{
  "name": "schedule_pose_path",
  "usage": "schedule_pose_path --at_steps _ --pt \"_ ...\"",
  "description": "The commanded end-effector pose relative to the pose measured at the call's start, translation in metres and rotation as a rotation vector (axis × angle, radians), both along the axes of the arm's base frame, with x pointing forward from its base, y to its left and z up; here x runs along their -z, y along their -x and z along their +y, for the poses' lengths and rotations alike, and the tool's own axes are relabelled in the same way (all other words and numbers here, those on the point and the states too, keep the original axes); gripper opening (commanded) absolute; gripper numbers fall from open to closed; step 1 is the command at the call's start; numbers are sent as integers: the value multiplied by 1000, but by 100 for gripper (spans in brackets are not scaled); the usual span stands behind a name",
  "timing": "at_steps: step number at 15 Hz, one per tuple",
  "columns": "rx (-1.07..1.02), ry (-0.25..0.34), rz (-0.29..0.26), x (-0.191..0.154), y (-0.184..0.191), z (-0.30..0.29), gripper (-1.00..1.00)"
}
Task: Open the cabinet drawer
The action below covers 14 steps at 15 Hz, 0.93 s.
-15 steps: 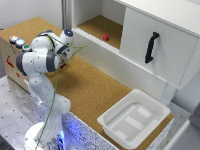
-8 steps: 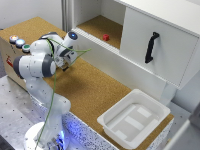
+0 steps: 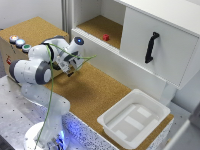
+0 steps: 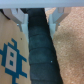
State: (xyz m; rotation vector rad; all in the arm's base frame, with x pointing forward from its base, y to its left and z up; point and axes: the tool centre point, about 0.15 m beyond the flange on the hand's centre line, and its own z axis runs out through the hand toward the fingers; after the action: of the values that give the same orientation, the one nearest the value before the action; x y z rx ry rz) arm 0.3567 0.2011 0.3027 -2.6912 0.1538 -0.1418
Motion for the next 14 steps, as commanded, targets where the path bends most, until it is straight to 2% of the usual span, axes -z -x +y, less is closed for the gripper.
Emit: schedule_pose_path --at_steps 1,5,7,8,11,14 --pt "86 5 33 38 -15 -69 -100" --pt "138 30 27 33 -17 -103 -100" --pt "171 51 43 36 -15 -117 -100" --pt "183 68 48 35 -13 -123 100" --pt "203 102 13 17 -5 -136 100" --pt "143 195 -23 -13 2 -139 100"
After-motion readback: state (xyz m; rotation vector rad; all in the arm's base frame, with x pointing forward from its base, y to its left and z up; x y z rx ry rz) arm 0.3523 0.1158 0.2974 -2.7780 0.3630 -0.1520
